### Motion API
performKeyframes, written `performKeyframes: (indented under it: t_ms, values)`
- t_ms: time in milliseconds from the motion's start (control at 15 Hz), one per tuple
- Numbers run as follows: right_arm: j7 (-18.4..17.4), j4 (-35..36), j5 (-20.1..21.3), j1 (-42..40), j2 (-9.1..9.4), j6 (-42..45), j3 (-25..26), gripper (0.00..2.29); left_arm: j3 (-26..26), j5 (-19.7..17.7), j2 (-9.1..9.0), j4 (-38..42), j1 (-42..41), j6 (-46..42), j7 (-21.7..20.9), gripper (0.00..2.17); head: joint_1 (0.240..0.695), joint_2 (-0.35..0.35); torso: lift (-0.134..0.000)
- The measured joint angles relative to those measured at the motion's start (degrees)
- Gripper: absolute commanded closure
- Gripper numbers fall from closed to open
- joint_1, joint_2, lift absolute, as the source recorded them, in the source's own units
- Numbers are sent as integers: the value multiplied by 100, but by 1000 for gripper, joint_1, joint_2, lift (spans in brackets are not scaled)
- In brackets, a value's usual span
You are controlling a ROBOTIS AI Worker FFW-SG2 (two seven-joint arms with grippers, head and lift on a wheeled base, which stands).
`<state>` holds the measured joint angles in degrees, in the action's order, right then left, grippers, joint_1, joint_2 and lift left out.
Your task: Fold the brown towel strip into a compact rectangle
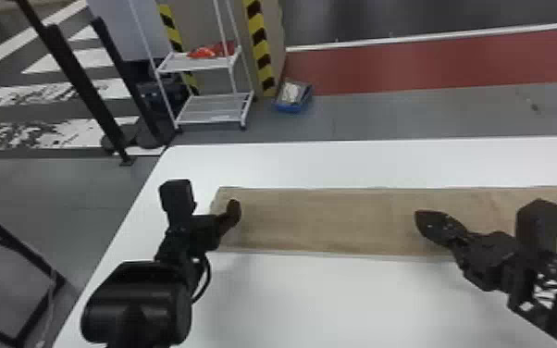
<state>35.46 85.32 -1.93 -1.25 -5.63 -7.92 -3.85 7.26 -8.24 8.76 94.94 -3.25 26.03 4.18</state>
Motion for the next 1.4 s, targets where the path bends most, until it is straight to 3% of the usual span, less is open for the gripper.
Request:
performKeyframes:
  t_ms: [200,467,600,733,867,933,1067,1400]
  values:
    - [-10,65,0,-34,0,3,5,2169,51,-9,2,-134,29,12,-138,218,695,256,-123]
    - [-104,178,-2,-121,0,-13,14,2169,78,-6,10,-202,62,85,-322,353,695,252,-123]
    - [-128,239,-8,-168,-4,26,38,2169,40,62,8,-203,74,190,-324,539,695,248,-123]
    - [-146,297,-16,-218,-8,81,56,2169,16,86,3,-203,80,249,-326,552,695,244,-123]
    - [-146,357,-25,-243,-9,80,61,2169,17,87,3,-201,79,268,-394,1001,695,242,-123]
    - [-145,377,-29,-249,-9,65,63,2169,28,86,2,-195,75,271,-390,1004,695,243,-123]
    - [-145,387,-33,-249,-14,46,68,2169,54,81,1,-164,55,265,-374,1369,695,245,-123]
    - [-145,381,-29,-264,-18,76,105,2165,10,6,-46,515,-205,107,-187,1369,695,237,-123]
